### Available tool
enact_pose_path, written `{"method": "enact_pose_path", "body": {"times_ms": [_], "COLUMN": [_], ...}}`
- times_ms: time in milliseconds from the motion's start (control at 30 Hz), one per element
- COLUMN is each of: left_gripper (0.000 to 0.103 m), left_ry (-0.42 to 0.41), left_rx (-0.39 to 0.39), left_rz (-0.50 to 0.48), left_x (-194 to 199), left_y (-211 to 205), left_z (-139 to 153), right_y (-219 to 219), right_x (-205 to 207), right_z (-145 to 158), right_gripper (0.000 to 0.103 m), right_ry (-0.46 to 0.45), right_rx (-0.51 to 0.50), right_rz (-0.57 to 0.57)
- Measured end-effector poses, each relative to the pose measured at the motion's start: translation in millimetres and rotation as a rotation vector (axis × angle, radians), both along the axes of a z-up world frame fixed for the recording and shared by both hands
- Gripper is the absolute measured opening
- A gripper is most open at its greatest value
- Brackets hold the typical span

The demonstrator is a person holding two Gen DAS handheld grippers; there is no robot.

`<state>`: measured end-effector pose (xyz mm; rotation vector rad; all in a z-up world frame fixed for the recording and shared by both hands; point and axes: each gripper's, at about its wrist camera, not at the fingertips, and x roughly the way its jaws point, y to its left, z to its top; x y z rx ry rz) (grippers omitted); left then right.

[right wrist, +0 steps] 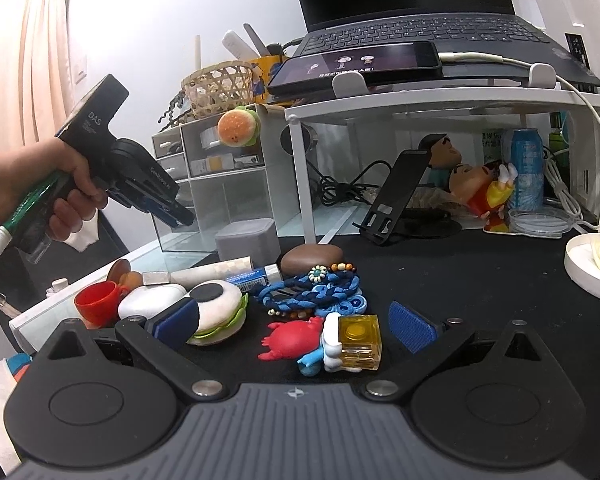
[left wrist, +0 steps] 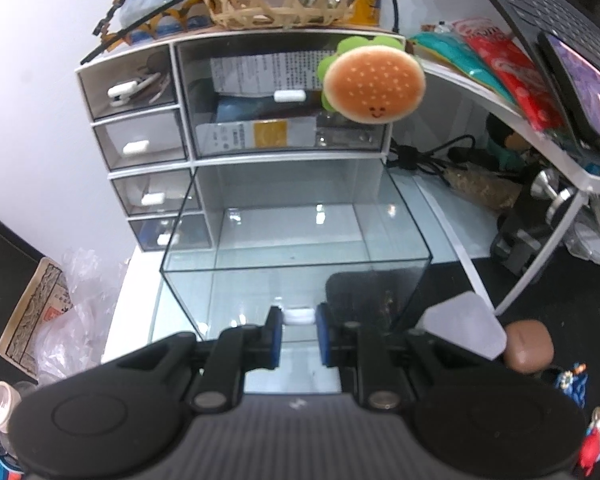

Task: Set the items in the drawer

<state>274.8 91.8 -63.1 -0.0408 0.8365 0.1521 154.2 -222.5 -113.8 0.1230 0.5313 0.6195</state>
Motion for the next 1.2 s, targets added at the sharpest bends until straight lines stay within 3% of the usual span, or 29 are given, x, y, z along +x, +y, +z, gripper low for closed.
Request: {"method": "enact_pose_path", "body": {"times_ms": [1200], "left_gripper": [0.019], "left_ry": [0.008], "left_rx": [-0.012], "left_rz": [-0.014], "left_x": [-33], "left_y": [-6], "left_z": [1], "right_y": [2], "right_x": [-1], "right_z": [-2], "right_gripper": [0.103], "right_ry": [0.018], "right_rx": [-0.02], "right_rz": [0.019]}}
